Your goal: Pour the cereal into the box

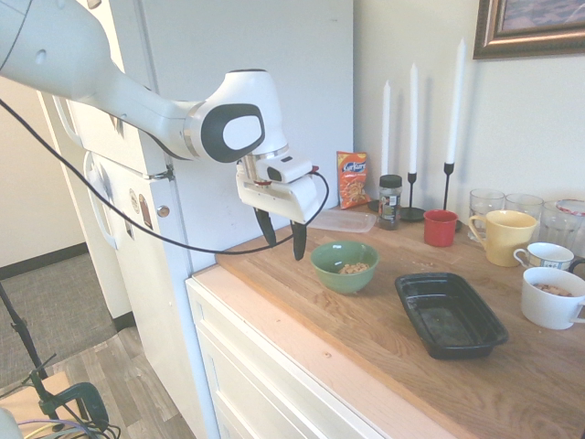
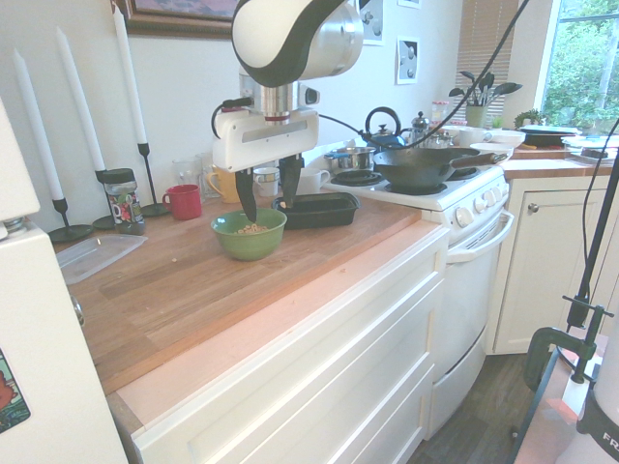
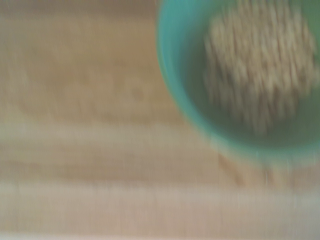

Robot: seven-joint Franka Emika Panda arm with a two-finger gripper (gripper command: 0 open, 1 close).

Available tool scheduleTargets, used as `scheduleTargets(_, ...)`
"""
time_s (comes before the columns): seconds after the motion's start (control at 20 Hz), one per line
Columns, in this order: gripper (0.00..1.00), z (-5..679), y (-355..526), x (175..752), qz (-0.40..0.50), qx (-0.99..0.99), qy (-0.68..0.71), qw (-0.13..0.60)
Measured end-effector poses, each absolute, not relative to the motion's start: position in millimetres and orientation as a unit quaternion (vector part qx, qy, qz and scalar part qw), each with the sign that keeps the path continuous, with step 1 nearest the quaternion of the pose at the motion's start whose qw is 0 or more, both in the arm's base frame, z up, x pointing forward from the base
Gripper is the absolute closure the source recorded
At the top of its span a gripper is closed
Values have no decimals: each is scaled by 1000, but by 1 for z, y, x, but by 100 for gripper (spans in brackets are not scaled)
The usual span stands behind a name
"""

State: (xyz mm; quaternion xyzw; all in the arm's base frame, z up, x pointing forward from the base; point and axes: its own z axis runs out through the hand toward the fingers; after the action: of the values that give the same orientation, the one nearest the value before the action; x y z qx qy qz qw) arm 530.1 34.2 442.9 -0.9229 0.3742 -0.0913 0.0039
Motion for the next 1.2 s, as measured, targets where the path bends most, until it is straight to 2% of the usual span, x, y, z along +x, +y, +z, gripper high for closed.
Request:
scheduleTargets(0.55, 0, 416, 74, 615, -121, -929, 346, -42)
scheduleTargets(1.1, 0, 337, 79, 637, -146, -926, 310, -157)
scheduleTargets(1.15, 100, 331, 80, 637, -145, -926, 308, -162)
scheduleTargets(1.2, 100, 327, 82, 637, -144, -927, 306, -165)
